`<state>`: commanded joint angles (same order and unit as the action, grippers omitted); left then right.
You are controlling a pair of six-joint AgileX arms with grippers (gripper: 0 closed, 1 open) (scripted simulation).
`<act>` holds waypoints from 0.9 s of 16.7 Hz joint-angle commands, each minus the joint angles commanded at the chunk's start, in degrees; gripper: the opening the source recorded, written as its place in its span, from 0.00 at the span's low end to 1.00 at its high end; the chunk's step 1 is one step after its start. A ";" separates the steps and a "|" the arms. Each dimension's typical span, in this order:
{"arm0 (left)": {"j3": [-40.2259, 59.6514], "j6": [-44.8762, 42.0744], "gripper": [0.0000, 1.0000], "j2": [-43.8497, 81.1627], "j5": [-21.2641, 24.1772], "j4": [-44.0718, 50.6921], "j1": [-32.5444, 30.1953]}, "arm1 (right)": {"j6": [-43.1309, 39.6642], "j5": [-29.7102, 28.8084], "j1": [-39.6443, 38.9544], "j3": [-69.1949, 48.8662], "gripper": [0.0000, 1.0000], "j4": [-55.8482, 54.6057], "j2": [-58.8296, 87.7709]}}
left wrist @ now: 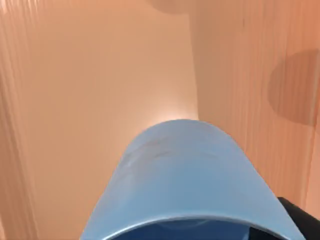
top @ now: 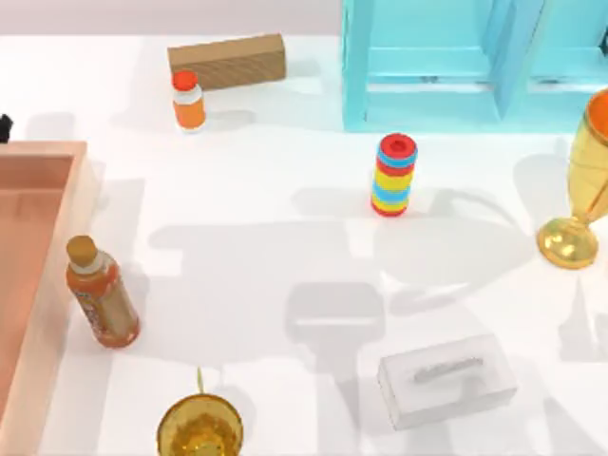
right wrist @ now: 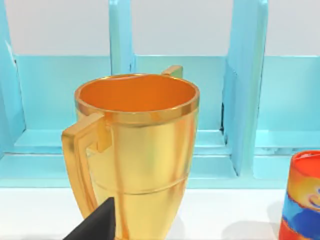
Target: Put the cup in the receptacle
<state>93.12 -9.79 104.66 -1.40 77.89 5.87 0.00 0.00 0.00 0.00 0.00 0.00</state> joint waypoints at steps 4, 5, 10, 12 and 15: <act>-1.78 -1.56 0.00 -3.53 0.94 2.52 4.18 | 0.00 0.00 0.00 0.00 1.00 0.00 0.00; -1.78 -1.56 0.00 -3.53 0.94 2.52 4.18 | 0.00 0.00 0.00 0.00 1.00 0.00 0.00; -3.73 -1.88 0.00 -2.94 0.77 0.20 4.37 | 0.00 0.00 0.00 0.00 1.00 0.00 0.00; -7.73 -2.36 0.00 -2.83 0.77 -3.85 4.84 | 0.00 0.00 0.00 0.00 1.00 0.00 0.00; -13.55 -3.06 0.00 -2.48 0.91 -10.34 5.68 | 0.00 0.00 0.00 0.00 1.00 0.00 0.00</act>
<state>79.57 -12.85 102.18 -0.49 67.55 11.55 0.00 0.00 0.00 0.00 0.00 0.00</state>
